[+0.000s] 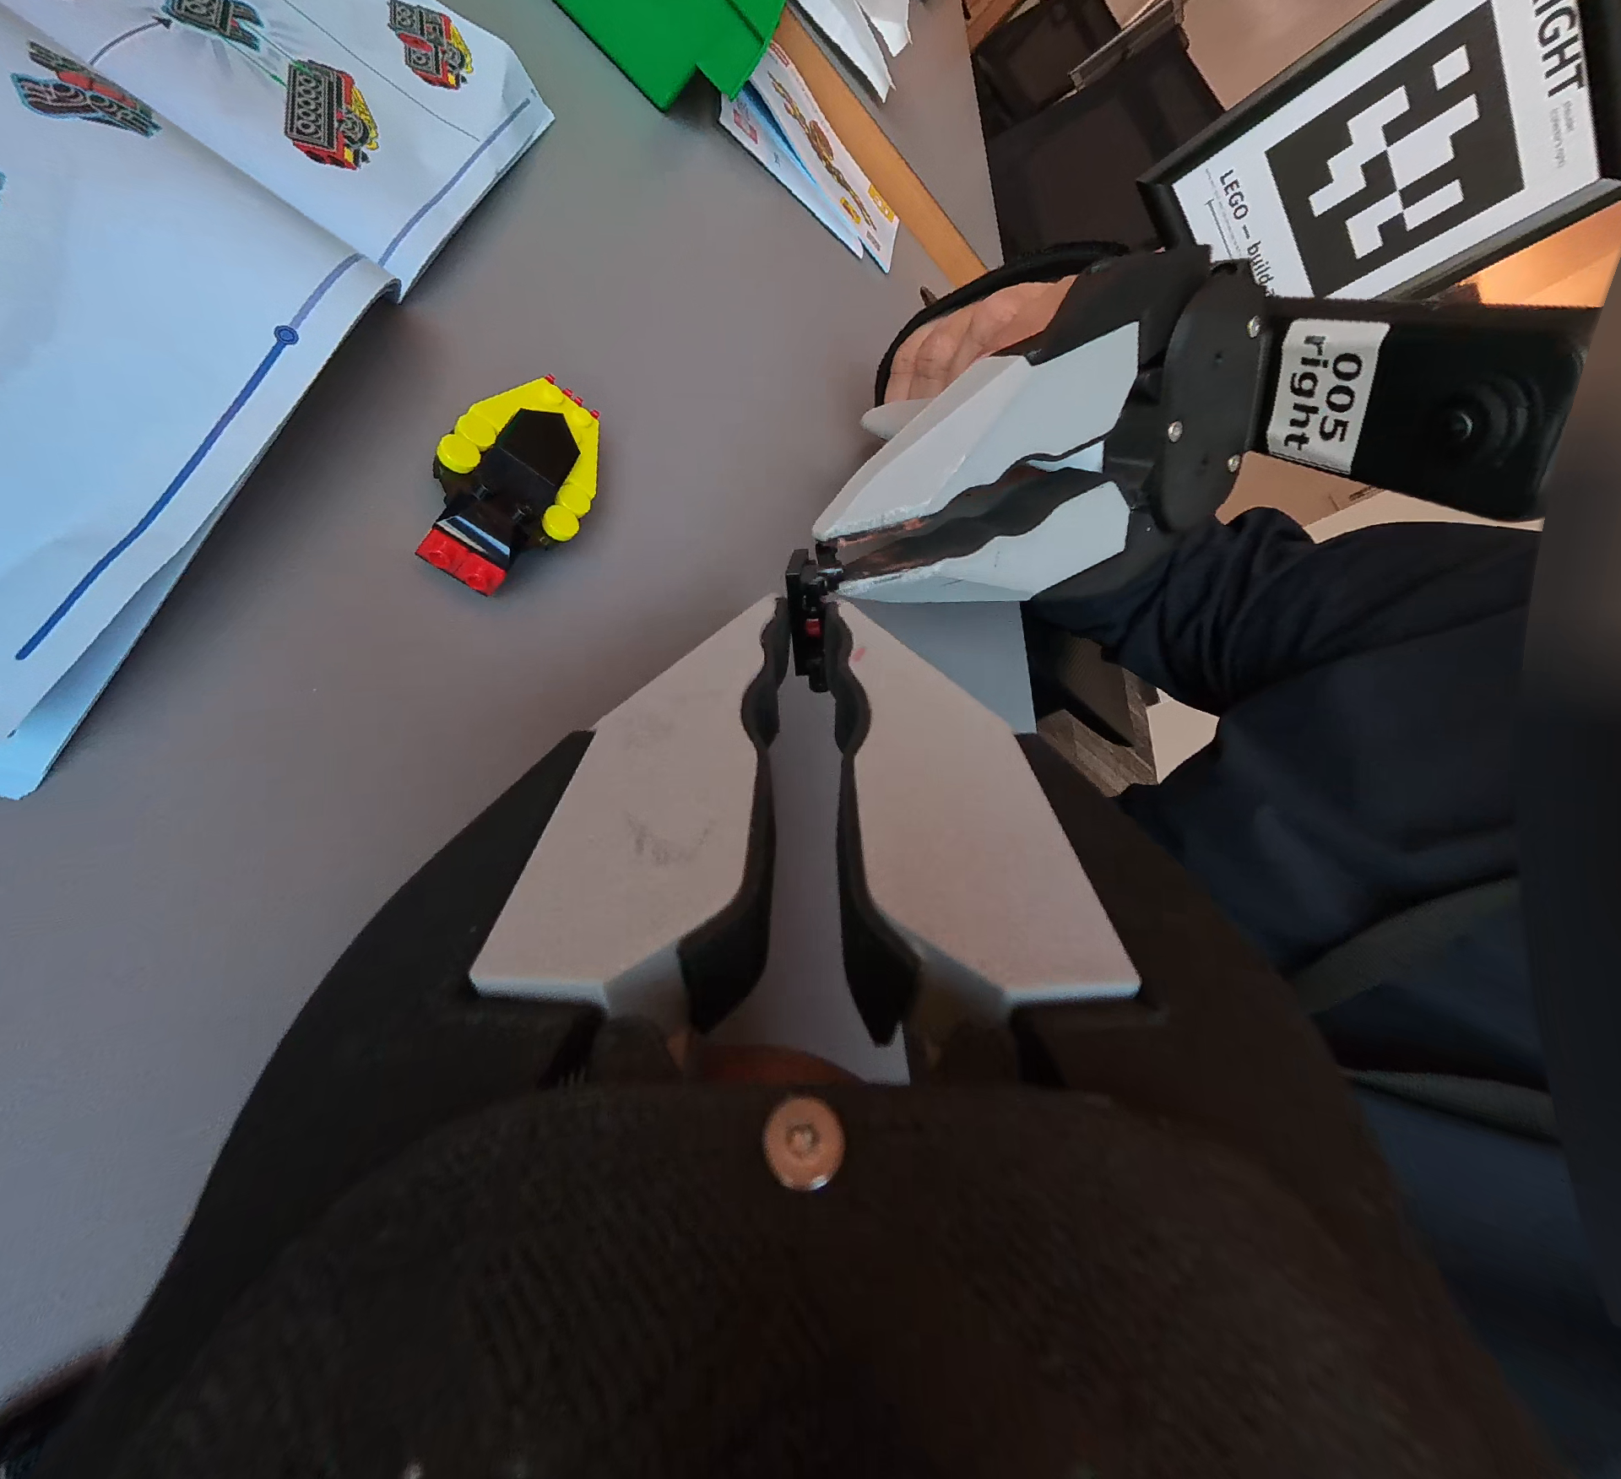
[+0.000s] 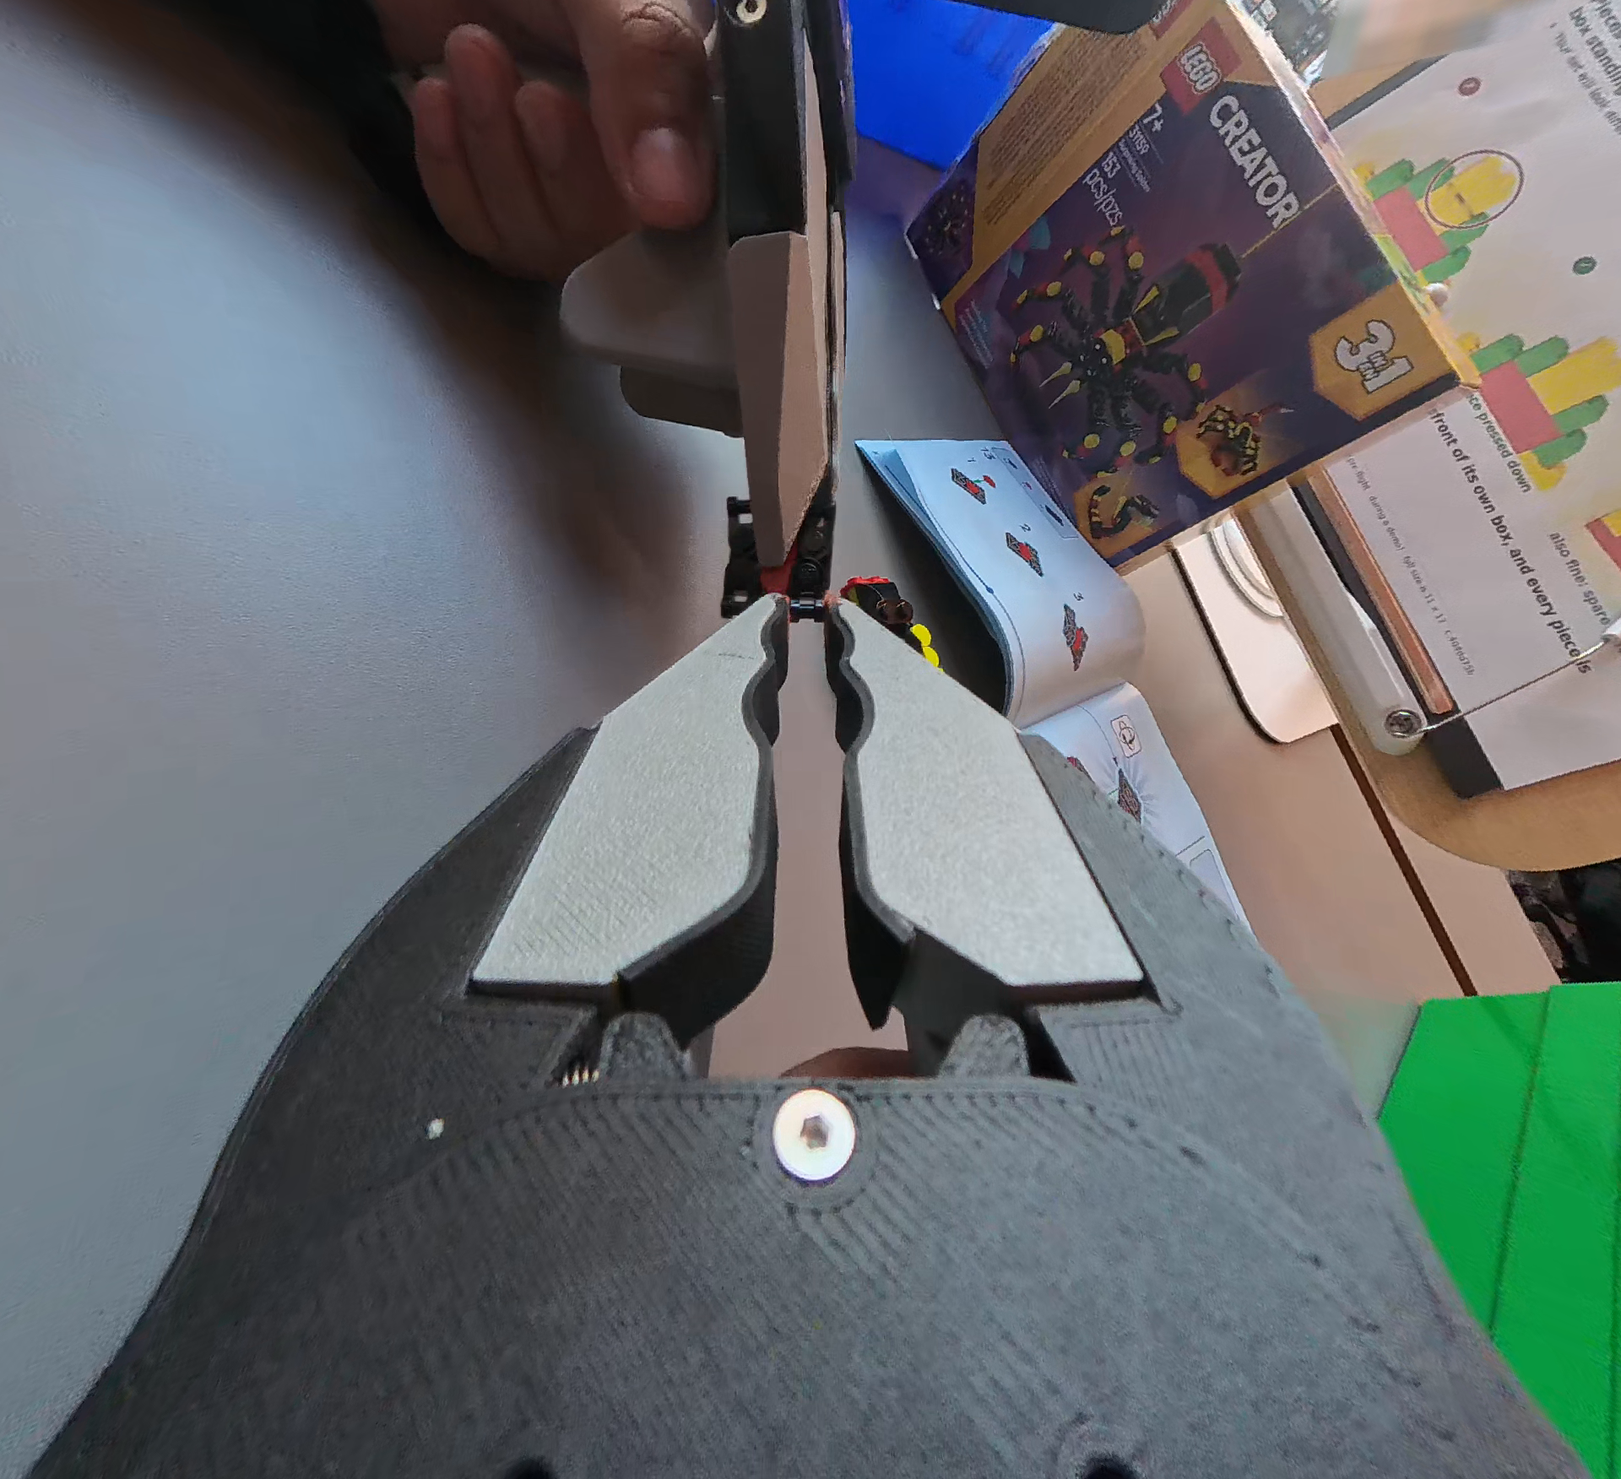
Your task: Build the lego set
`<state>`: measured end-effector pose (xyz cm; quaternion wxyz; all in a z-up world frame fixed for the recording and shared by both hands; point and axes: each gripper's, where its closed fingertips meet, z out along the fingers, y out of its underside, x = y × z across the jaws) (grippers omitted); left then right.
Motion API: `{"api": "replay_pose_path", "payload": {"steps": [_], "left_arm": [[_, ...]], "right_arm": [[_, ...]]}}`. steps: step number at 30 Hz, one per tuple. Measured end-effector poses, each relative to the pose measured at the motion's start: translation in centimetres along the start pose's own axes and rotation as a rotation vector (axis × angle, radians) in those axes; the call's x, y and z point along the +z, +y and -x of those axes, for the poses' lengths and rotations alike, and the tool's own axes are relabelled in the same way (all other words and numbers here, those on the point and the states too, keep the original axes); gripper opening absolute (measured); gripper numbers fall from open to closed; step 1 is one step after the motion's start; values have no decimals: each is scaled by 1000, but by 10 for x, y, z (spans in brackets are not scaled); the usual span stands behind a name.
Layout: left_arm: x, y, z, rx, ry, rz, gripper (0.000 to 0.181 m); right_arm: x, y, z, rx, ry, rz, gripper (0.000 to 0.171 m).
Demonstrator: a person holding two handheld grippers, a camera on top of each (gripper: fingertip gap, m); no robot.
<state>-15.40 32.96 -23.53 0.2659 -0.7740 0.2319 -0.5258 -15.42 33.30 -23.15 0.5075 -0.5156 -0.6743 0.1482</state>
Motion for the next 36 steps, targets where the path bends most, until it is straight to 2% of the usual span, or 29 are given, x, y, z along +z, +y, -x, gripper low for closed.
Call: {"api": "replay_pose_path", "payload": {"steps": [18, 22, 24, 26, 30, 36], "left_arm": [[4, 2, -1, 73, -48, 8, 6], [1, 5, 13, 104, -155, 47, 5], [-4, 7, 23, 133, -224, 70, 5], [-5, 11, 23, 126, -215, 91, 5], [-3, 13, 18, 131, -179, 106, 6], [-4, 14, 18, 128, -163, 108, 5]], "right_arm": [[1, 4, 0, -11, 12, 19, 5], [1, 10, 1, -27, 4, 54, 5], [2, 23, 6, -40, -39, 122, 5], [5, 34, 14, -10, -104, 173, 5], [7, 37, 27, 80, -233, 184, 10], [3, 34, 27, 232, -334, 142, 8]]}}
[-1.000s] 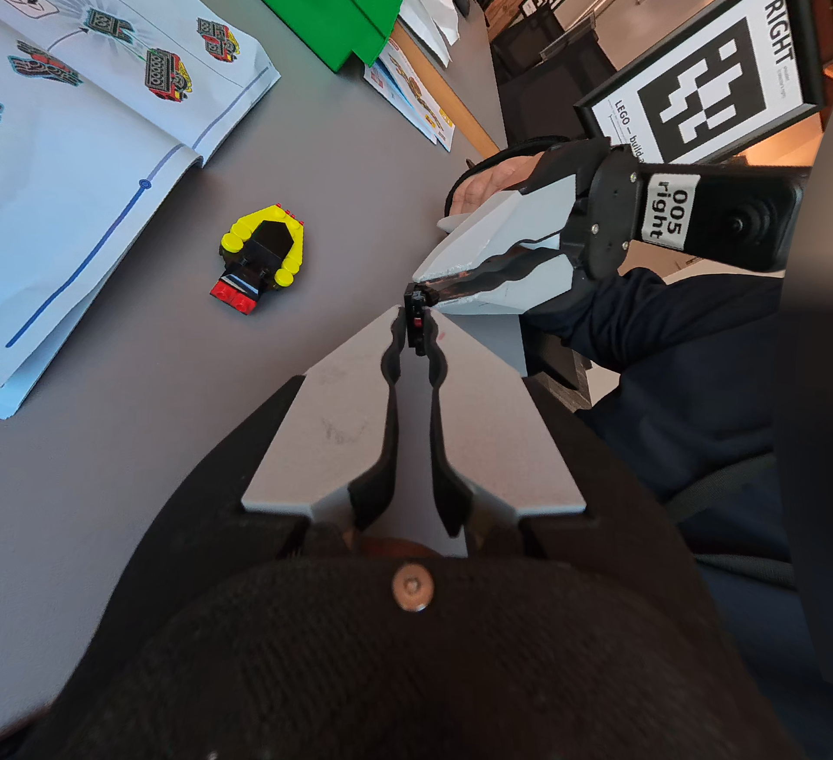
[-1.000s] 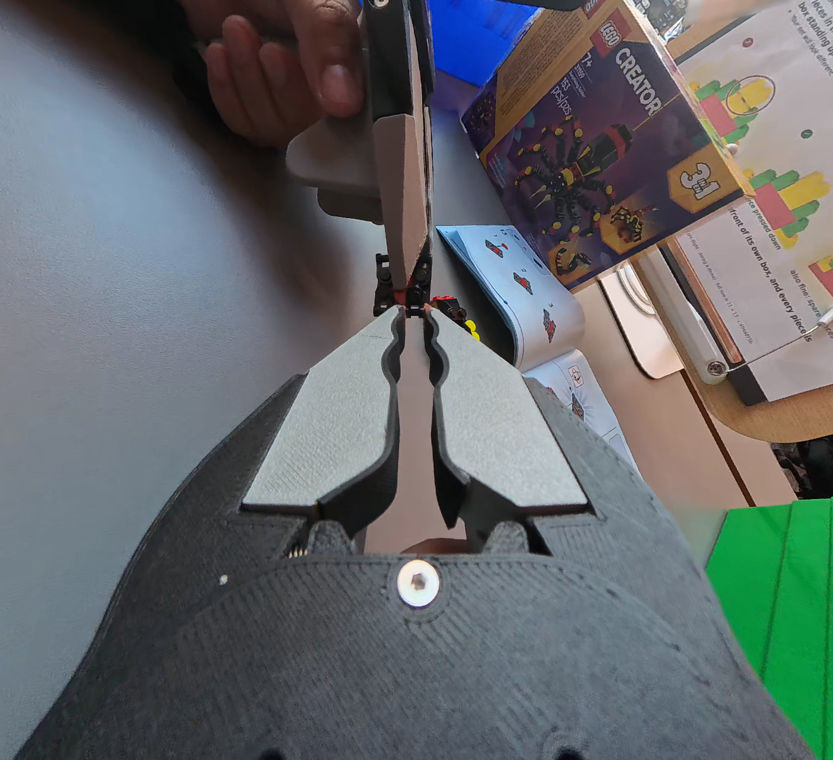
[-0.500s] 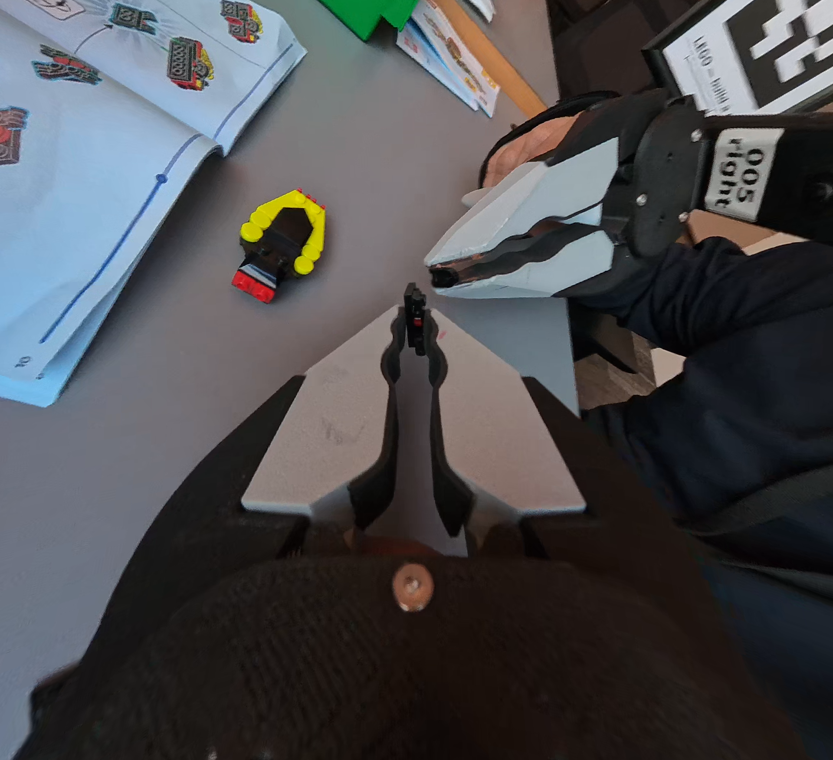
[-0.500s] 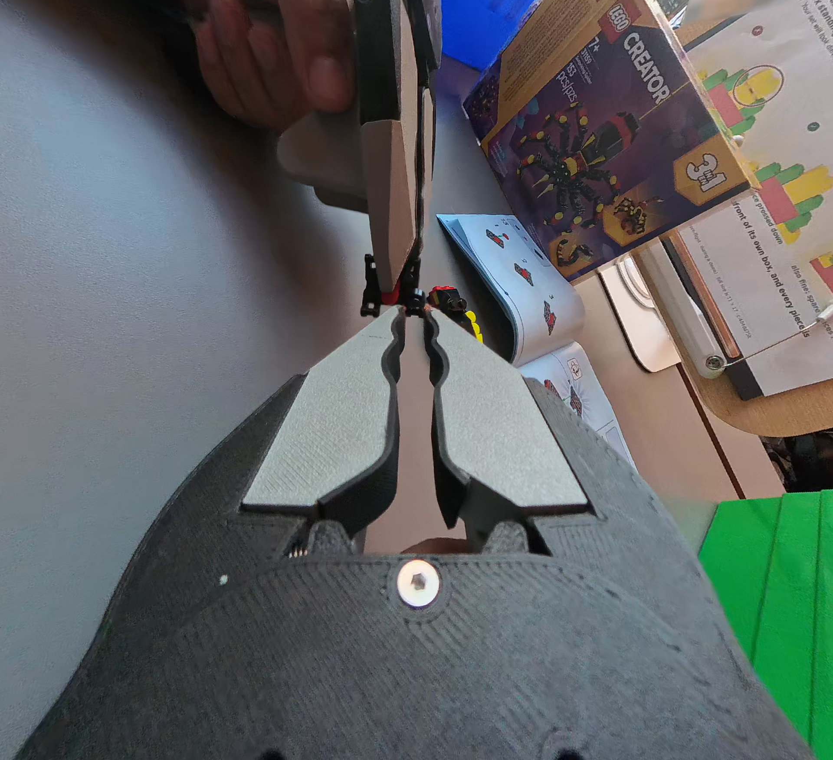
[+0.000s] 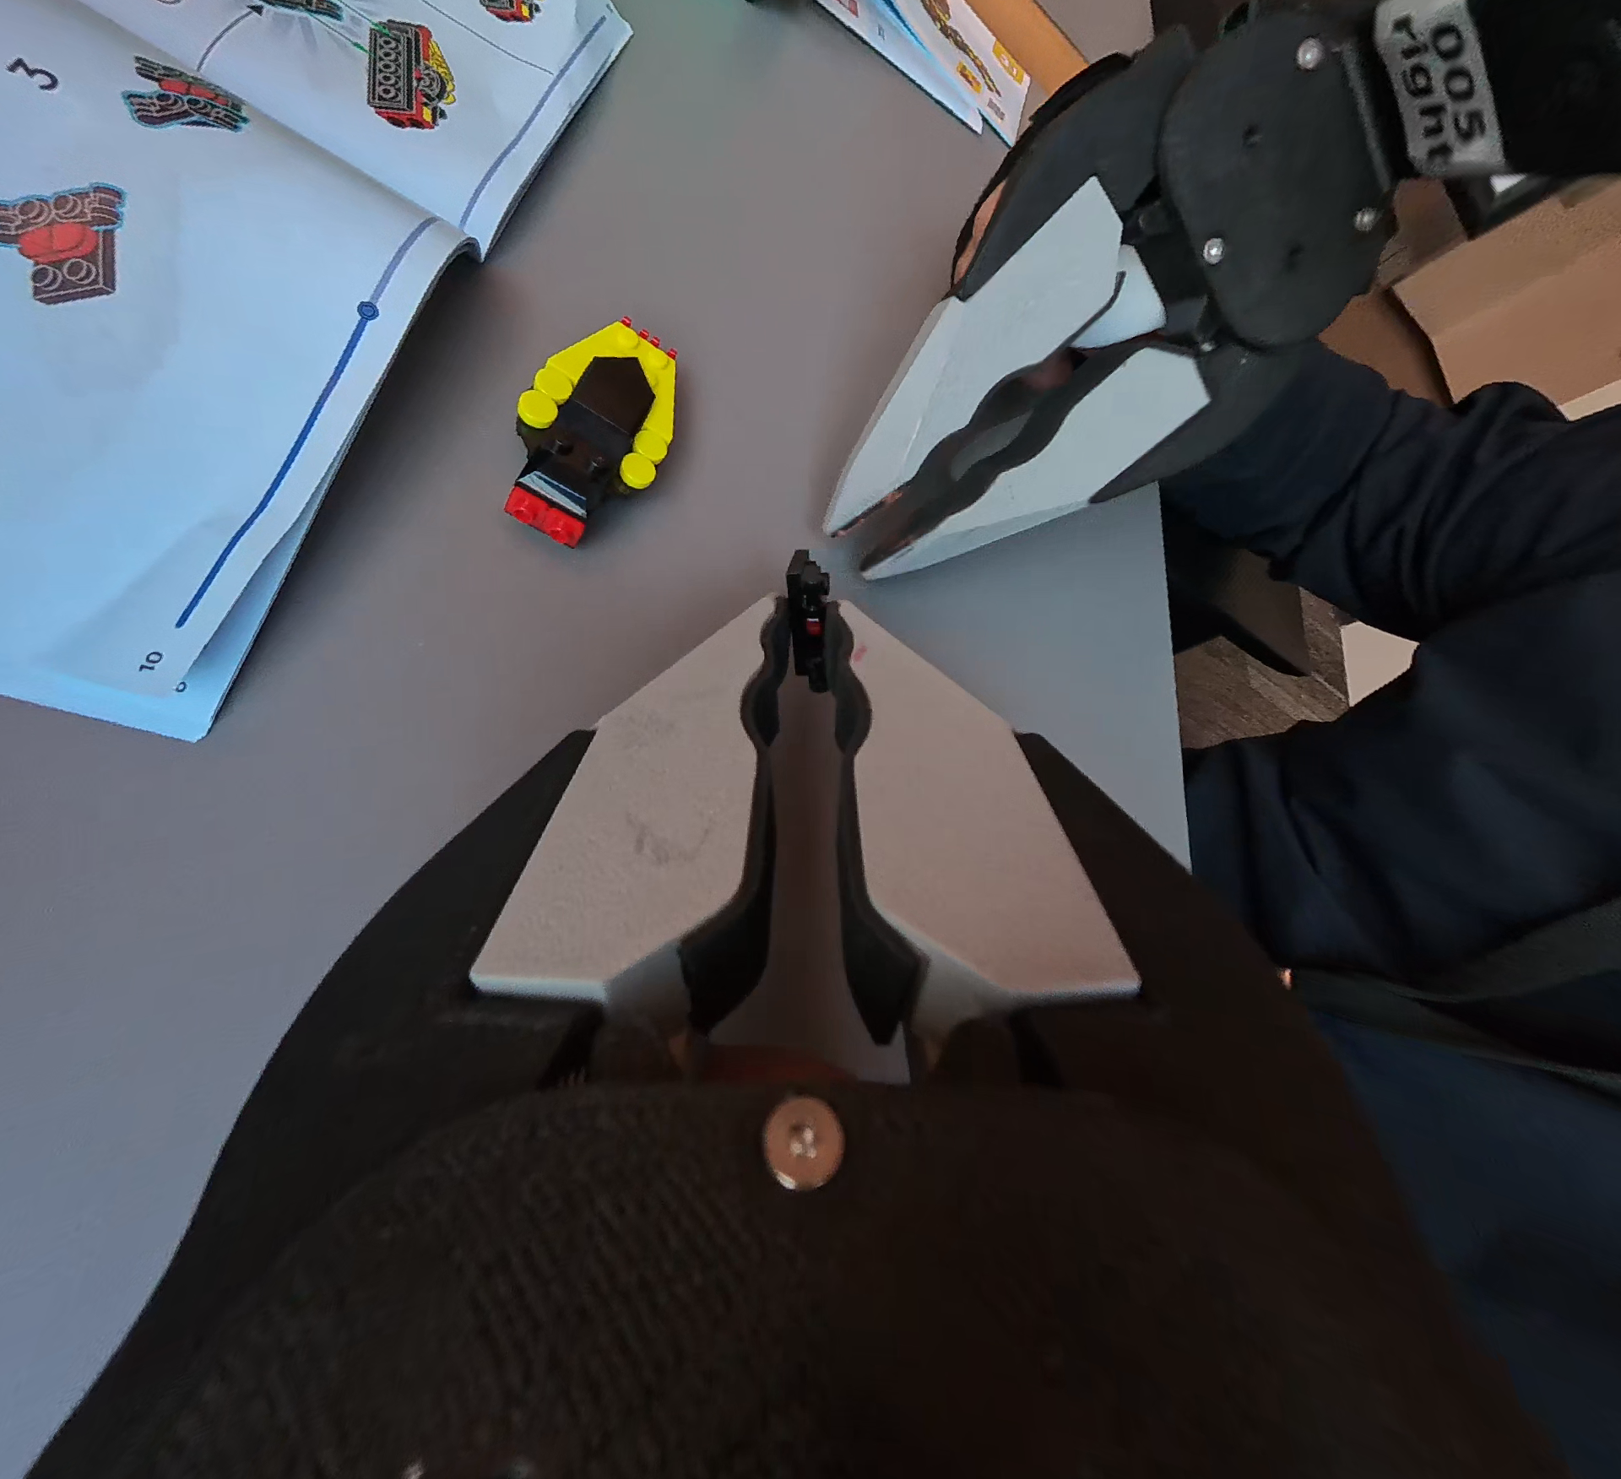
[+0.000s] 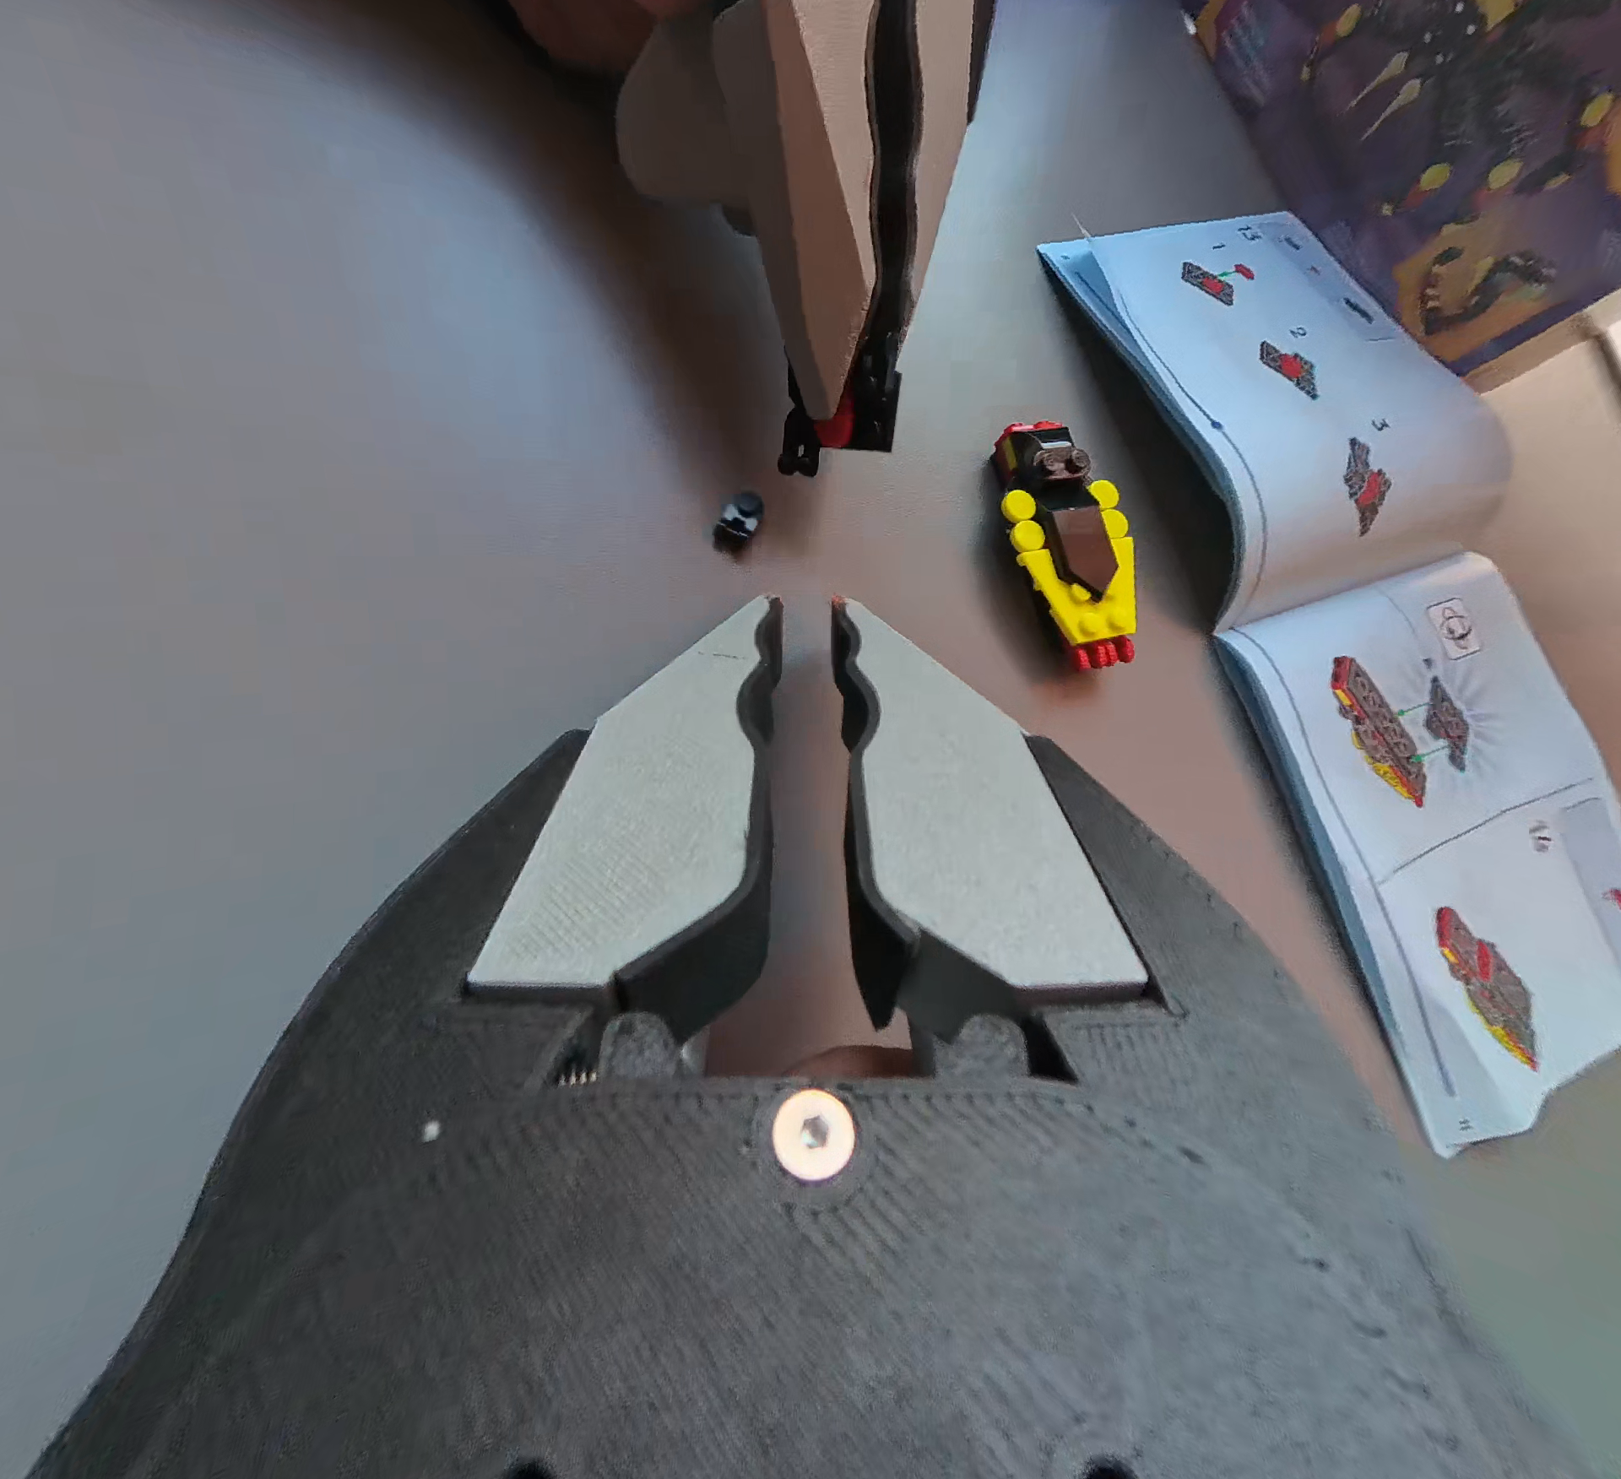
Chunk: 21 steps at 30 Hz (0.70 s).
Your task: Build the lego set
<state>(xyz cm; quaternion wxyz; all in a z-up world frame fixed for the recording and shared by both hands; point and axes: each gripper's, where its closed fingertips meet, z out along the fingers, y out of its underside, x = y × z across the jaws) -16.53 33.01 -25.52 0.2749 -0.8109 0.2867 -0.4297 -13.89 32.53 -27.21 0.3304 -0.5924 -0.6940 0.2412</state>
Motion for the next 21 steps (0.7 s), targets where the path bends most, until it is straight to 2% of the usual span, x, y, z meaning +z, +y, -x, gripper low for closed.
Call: {"api": "replay_pose_path", "payload": {"steps": [3, 6, 9, 21], "left_arm": [[-4, 0, 2, 14, -12, -1, 5], [-6, 1, 3, 5, -10, -3, 5], [-6, 1, 3, 11, -13, 0, 5], [-7, 4, 1, 16, -8, 9, 6]], "right_arm": [[-1, -9, 10, 109, -87, -36, 10], [2, -11, 4, 171, -42, -23, 3], [6, -13, 6, 229, -47, -19, 3], [16, -8, 12, 273, -49, 32, 2]]}}
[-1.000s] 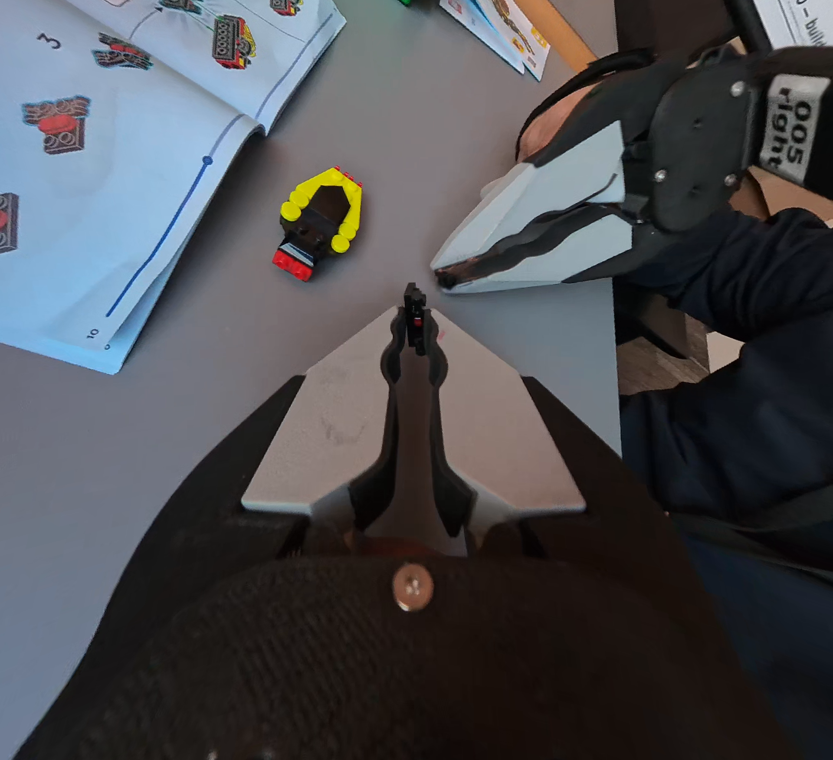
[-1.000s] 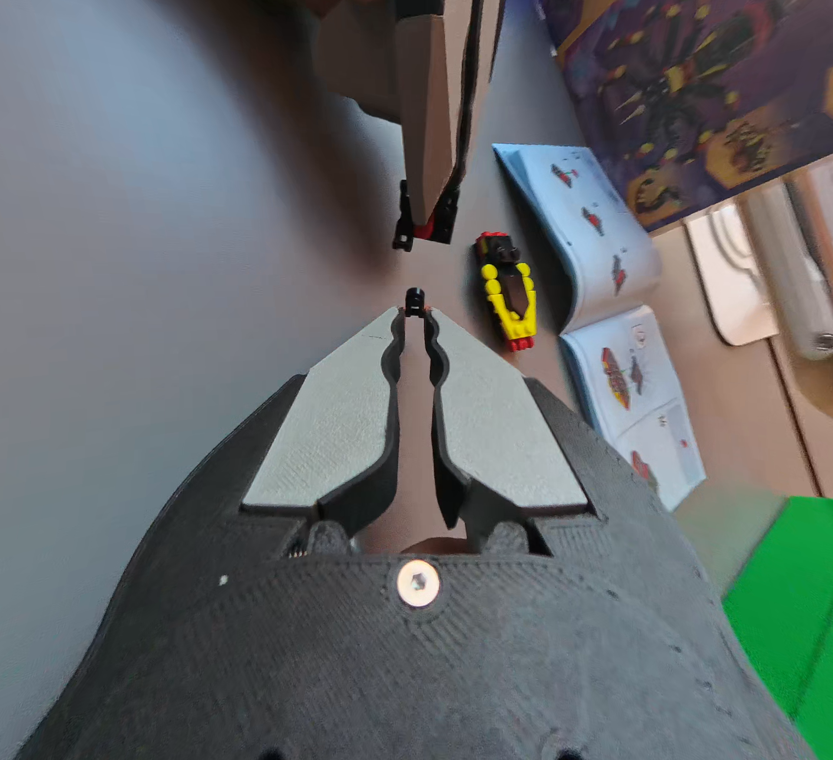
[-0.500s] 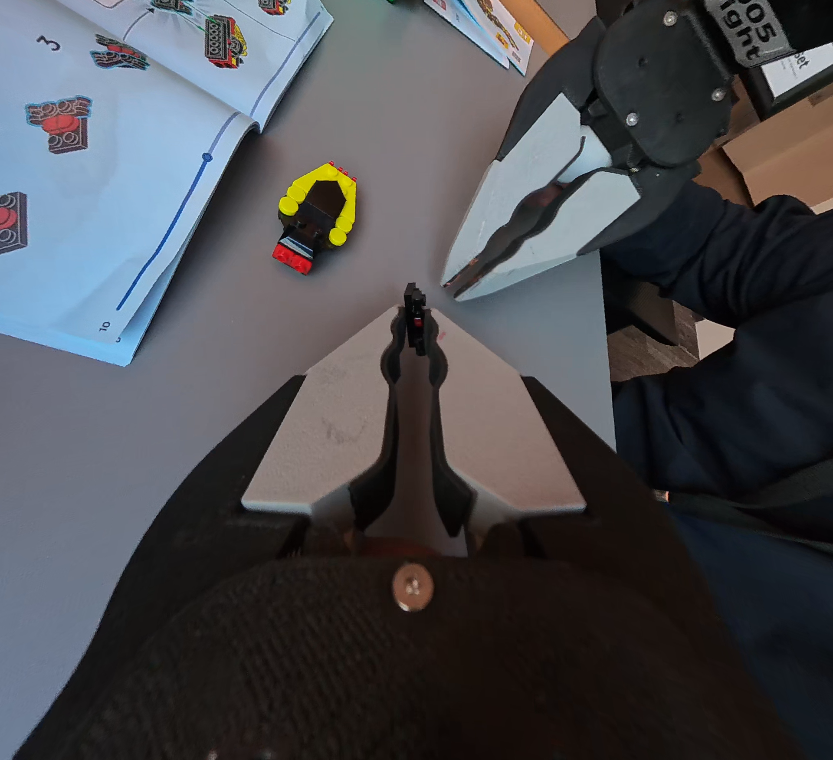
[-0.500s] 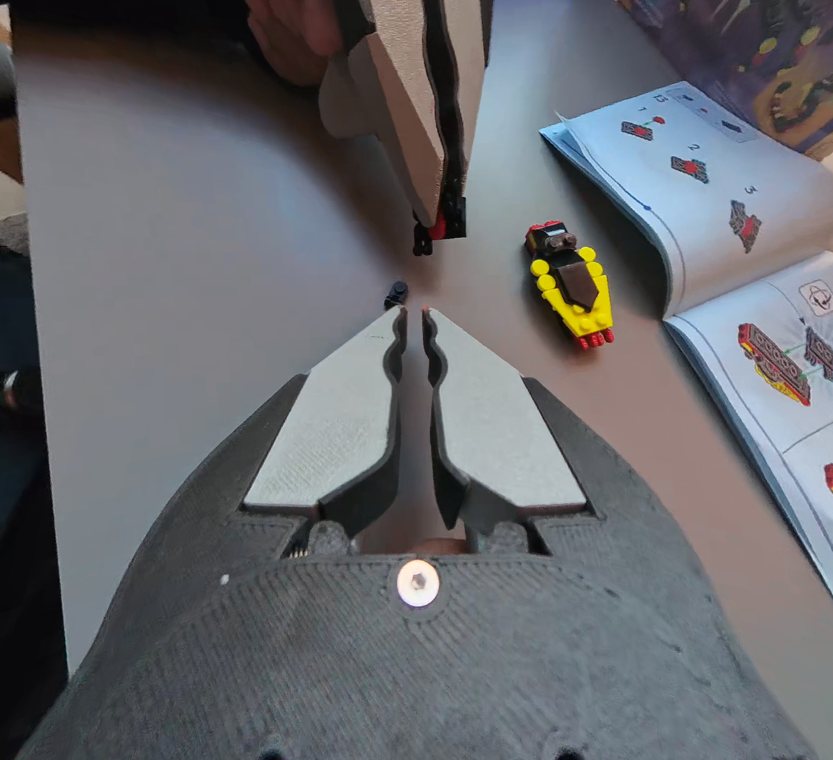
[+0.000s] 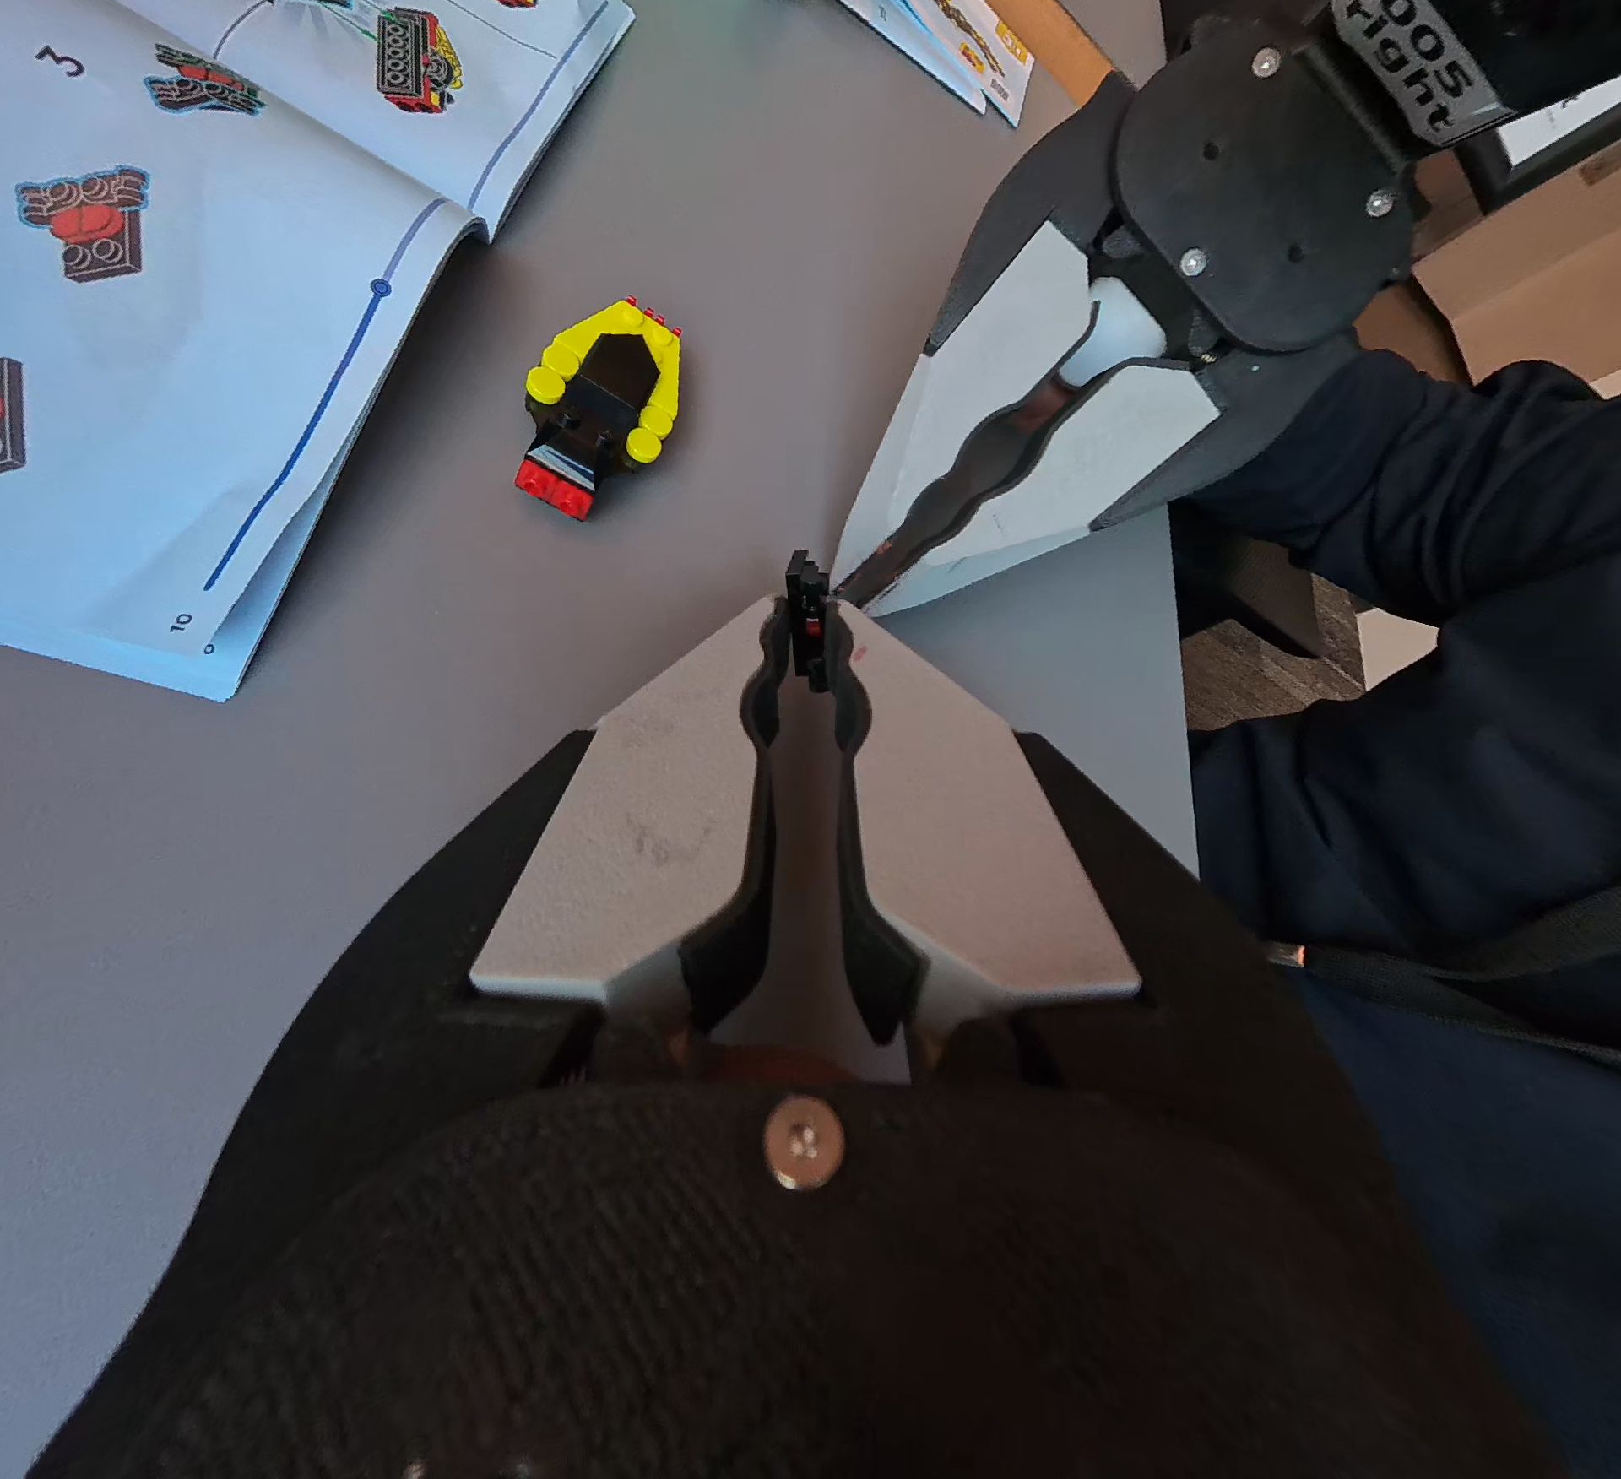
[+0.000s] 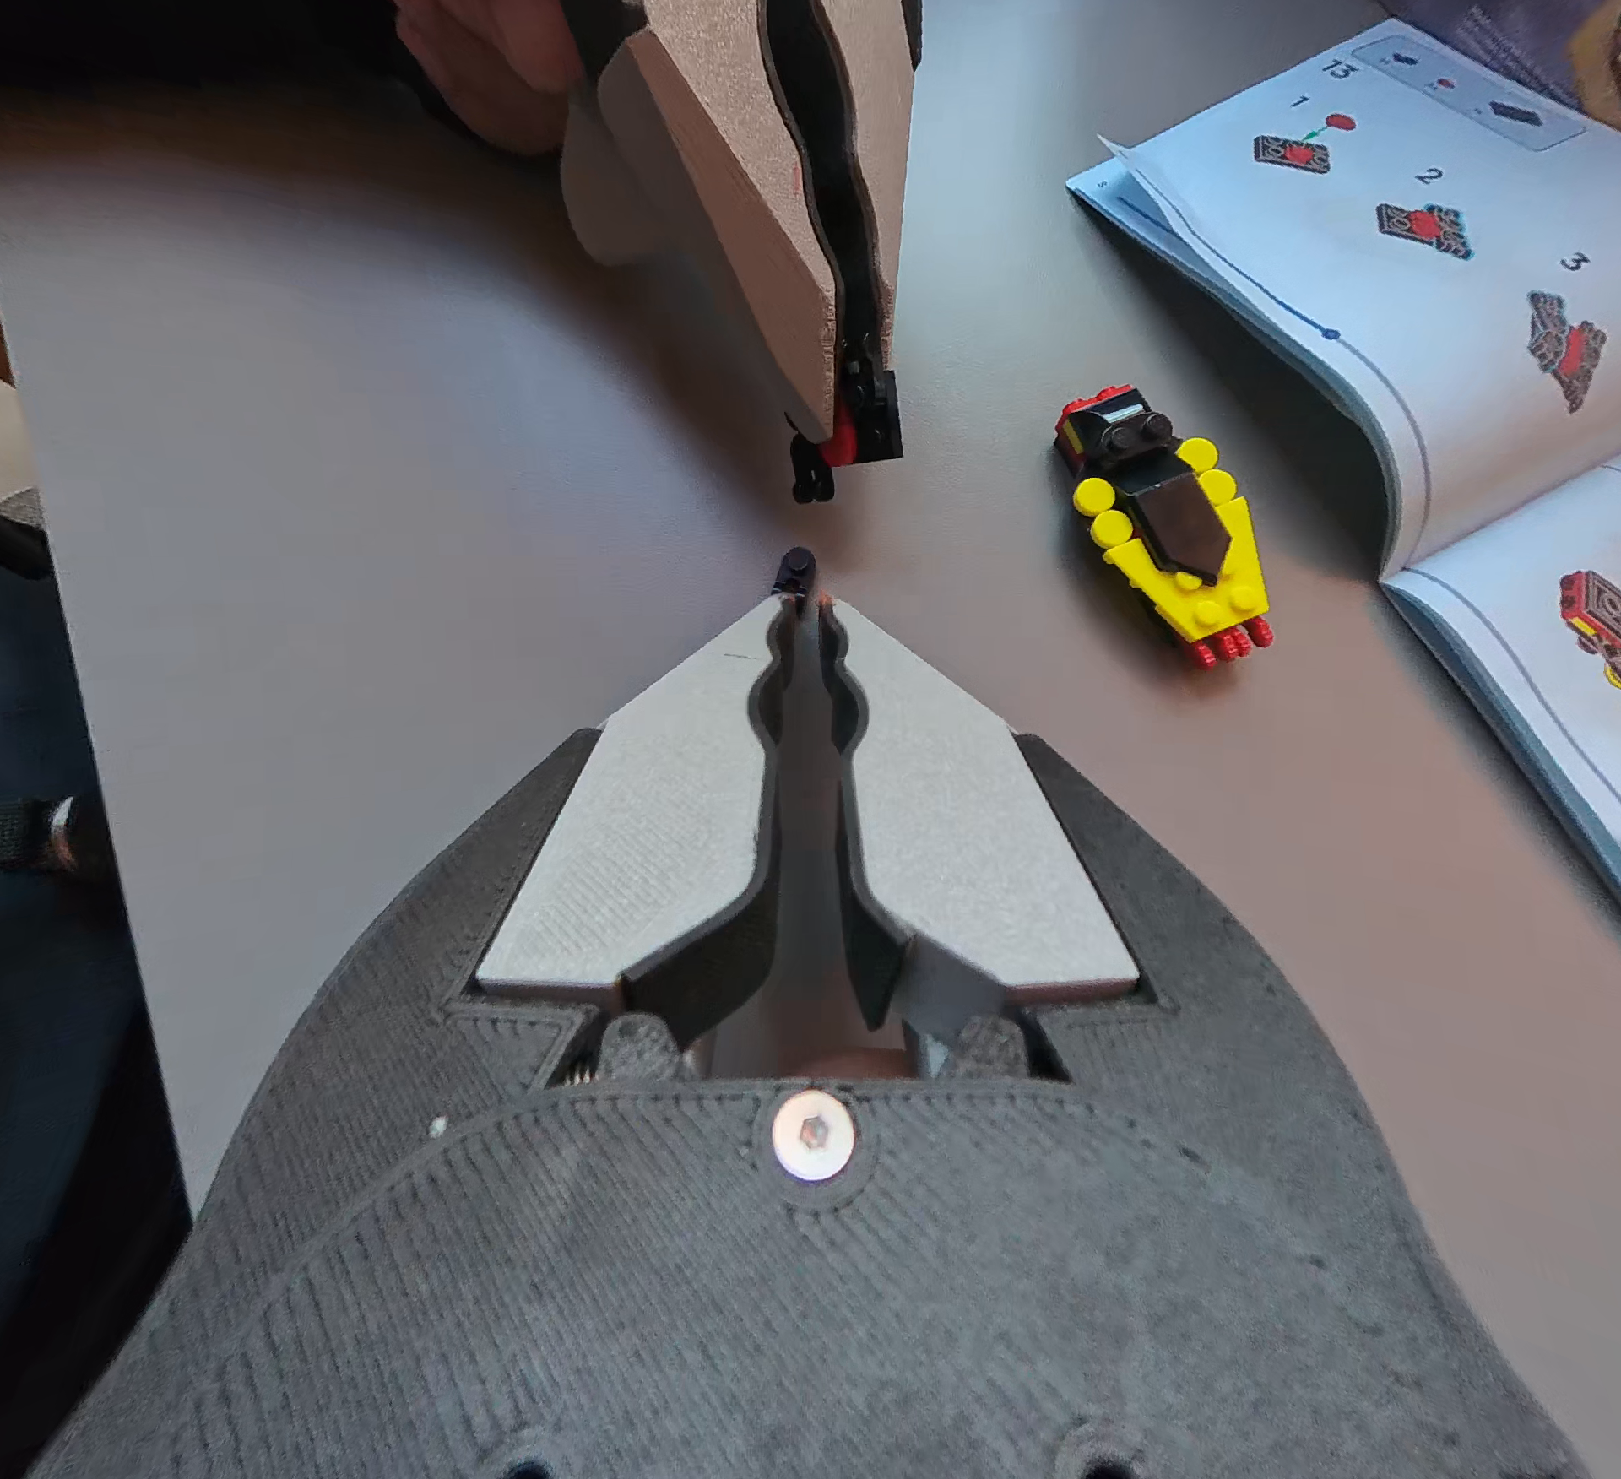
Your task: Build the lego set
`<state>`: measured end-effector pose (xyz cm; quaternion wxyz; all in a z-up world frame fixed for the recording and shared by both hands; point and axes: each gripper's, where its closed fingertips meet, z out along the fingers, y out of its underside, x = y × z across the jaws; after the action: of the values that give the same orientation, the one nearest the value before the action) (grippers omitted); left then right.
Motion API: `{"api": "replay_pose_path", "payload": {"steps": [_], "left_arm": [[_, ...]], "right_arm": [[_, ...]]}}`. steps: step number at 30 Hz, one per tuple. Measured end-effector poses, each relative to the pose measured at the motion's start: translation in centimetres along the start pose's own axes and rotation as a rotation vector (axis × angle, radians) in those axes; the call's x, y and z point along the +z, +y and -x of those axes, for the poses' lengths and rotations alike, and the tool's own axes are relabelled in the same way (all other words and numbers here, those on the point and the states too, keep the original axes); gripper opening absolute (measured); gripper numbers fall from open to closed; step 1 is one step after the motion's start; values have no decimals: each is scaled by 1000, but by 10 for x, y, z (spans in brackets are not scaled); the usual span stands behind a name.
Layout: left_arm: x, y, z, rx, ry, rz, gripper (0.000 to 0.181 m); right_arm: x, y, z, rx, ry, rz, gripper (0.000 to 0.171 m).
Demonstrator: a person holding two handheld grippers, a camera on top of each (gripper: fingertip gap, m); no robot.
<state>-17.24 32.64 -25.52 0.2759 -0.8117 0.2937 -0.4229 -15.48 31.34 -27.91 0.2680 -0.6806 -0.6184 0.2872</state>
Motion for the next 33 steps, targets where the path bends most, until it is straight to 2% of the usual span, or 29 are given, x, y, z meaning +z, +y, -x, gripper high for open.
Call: {"api": "replay_pose_path", "payload": {"steps": [24, 33], "left_arm": [[1, 3, 0, -19, 9, 18, 5], [-4, 3, 9, -30, -24, 16, 5]], "right_arm": [[0, -4, 3, -52, -35, -38, 0], [-6, -3, -10, -2, 38, -30, 0]]}}
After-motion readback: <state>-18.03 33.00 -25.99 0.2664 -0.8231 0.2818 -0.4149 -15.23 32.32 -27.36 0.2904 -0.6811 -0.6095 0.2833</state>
